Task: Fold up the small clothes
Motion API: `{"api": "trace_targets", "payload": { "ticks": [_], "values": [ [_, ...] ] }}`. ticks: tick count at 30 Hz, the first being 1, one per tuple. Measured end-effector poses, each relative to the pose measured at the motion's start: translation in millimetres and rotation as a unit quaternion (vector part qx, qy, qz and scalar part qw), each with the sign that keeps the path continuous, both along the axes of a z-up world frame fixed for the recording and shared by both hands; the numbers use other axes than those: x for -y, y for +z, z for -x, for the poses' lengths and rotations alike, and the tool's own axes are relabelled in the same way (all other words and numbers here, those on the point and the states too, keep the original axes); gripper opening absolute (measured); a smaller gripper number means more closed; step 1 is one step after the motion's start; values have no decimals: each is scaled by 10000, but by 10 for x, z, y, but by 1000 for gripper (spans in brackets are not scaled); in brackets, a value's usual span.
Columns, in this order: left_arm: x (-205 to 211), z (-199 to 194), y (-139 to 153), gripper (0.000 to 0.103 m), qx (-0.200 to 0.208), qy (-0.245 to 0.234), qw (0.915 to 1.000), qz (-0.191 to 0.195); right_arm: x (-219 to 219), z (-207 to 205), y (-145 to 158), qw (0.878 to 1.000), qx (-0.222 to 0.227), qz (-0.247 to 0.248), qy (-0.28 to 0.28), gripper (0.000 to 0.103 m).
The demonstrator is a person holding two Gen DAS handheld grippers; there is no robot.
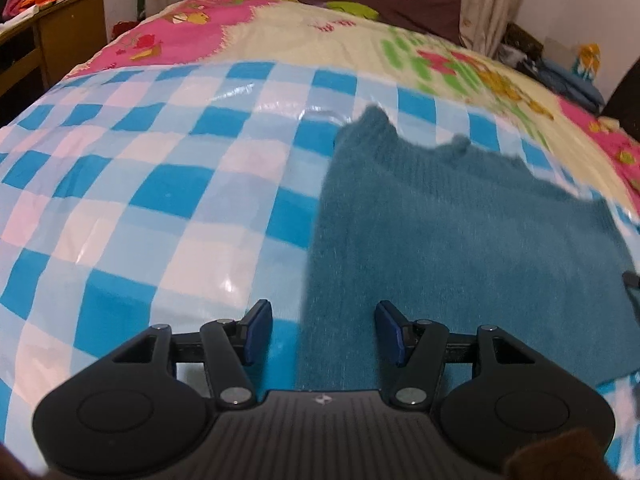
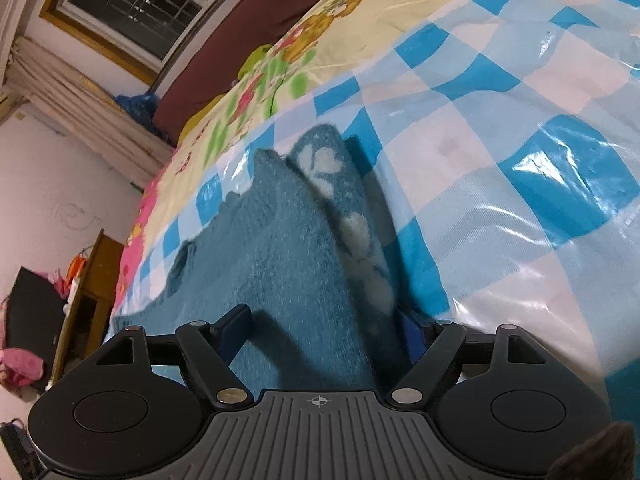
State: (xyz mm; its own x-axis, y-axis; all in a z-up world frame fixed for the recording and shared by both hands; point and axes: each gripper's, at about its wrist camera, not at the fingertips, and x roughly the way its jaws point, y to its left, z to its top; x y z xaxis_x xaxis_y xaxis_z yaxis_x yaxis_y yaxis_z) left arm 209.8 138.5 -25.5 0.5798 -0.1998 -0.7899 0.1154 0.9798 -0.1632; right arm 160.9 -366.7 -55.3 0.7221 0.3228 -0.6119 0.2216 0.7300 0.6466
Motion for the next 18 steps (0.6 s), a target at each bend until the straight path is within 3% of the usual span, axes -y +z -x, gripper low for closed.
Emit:
{"api": "trace_targets", "payload": {
  "ticks": [8, 10, 12, 13, 15, 18],
  "values": [
    [42, -117, -133, 76, -222, 135, 9997, -31, -84, -99, -34, 9999, -82, 90, -49, 82],
    [80, -133, -122, 69, -225, 118, 9997, -71, -91, -124, -59, 9998, -115, 36, -131, 82],
    [114, -148, -85, 39, -276, -49, 9995, 153, -85, -124, -56, 9998, -139, -7, -155, 78],
    [132, -157, -66, 39, -312, -79, 9992, 218, -72, -119, -56, 9997, -151, -69, -152, 76],
    [166, -168, -63, 39, -315, -172, 9993, 90, -29, -93, -67, 9993, -176, -284, -141, 60],
    [117, -200, -115, 38, -461, -108, 9985, 284, -17, -64, -74, 9989, -205, -394, -156, 50]
  ]
}}
